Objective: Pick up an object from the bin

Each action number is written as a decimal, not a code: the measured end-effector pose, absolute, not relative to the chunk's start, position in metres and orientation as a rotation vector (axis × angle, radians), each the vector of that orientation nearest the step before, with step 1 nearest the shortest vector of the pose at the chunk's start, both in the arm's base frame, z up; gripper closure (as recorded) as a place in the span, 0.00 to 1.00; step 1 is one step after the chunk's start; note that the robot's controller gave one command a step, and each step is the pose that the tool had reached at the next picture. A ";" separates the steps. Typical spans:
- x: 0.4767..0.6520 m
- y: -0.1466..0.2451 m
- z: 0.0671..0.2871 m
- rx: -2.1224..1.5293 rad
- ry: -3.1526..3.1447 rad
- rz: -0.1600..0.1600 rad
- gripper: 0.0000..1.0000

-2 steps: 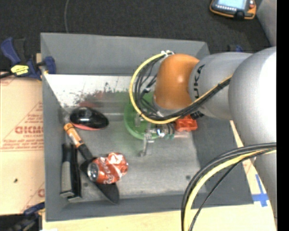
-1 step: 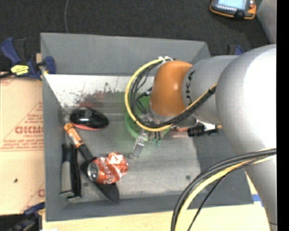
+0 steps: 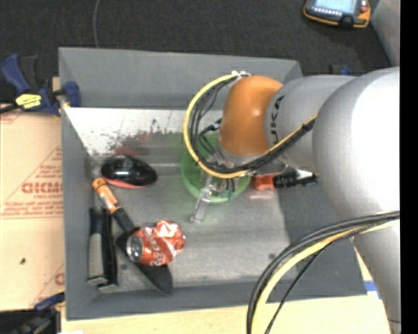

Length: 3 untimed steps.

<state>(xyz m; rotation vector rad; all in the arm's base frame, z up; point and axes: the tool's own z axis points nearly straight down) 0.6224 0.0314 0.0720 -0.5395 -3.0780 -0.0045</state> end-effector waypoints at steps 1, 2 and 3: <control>0.628 0.053 0.076 -1.076 -2.953 -0.008 1.00; 0.628 0.053 0.076 -1.075 -2.954 -0.007 1.00; 0.626 0.051 0.089 -1.074 -2.953 0.000 1.00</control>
Offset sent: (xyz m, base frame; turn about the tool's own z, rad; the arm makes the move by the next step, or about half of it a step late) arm 0.0000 0.0000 0.0000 0.0000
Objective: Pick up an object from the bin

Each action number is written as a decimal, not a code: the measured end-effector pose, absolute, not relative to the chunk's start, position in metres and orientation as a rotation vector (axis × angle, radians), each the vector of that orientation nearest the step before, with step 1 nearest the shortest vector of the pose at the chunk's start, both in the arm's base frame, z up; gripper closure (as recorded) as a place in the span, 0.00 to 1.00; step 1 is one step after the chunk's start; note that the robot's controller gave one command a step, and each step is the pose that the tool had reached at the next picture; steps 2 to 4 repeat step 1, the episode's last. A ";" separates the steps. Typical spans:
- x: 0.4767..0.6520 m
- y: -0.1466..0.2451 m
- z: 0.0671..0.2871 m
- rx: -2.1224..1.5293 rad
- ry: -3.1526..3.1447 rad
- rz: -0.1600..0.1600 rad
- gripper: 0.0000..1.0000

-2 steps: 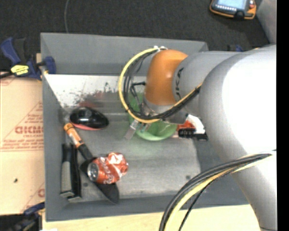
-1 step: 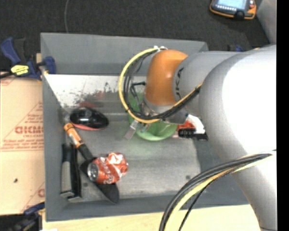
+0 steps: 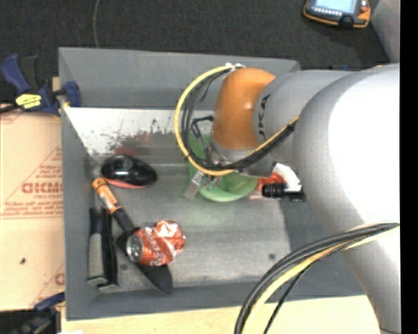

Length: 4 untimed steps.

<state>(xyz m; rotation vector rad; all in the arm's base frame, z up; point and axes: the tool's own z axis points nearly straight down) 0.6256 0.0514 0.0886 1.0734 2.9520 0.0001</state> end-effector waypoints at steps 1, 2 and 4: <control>0.627 0.050 0.131 1.073 2.949 0.005 1.00; 0.627 0.050 0.131 1.073 2.949 0.005 1.00; 0.627 0.050 0.131 1.073 2.949 0.005 1.00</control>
Offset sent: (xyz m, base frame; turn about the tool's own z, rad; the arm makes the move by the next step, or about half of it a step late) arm 0.0006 -0.0012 0.0682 0.0011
